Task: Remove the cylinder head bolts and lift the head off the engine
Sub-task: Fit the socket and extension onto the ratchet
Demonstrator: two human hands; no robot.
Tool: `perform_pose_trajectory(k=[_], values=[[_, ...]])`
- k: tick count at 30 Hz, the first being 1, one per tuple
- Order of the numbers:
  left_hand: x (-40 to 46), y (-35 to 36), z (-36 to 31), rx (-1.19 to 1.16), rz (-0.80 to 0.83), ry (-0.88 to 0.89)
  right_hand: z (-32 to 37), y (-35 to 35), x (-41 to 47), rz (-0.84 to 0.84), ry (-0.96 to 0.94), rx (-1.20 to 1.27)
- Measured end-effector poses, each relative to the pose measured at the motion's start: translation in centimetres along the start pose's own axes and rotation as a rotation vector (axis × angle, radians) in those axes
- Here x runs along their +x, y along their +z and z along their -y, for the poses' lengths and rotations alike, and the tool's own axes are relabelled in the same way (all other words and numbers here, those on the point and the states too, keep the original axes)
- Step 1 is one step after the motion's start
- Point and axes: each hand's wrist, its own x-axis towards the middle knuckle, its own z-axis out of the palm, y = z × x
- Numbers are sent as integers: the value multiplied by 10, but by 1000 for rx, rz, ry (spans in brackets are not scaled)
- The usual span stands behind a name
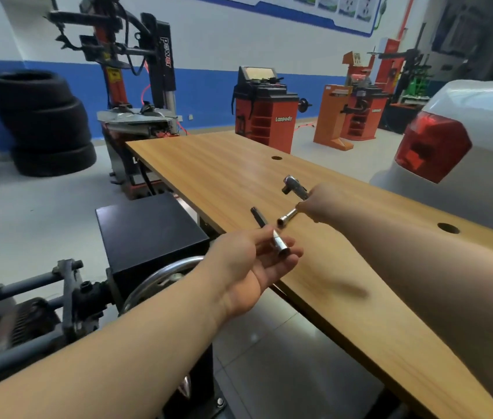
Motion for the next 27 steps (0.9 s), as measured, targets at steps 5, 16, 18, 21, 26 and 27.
perform_pose_trajectory(k=[5, 16, 18, 21, 26, 27], values=[[-49, -17, -19, -3, 29, 27, 36, 55, 51, -49, -11, -37], [-127, -48, -40, 45, 59, 158, 4, 60, 24, -6, 51, -232], [-143, -52, -40, 43, 66, 175, -6, 50, 10, 59, 118, -76], [-171, -64, -42, 38, 52, 210, -21, 32, -27, 220, 220, 401], [-232, -92, -52, 55, 21, 369, -8, -11, -154, 306, -52, 896], [-244, -98, -53, 58, 7, 406, -1, -16, -185, 335, -111, 964]])
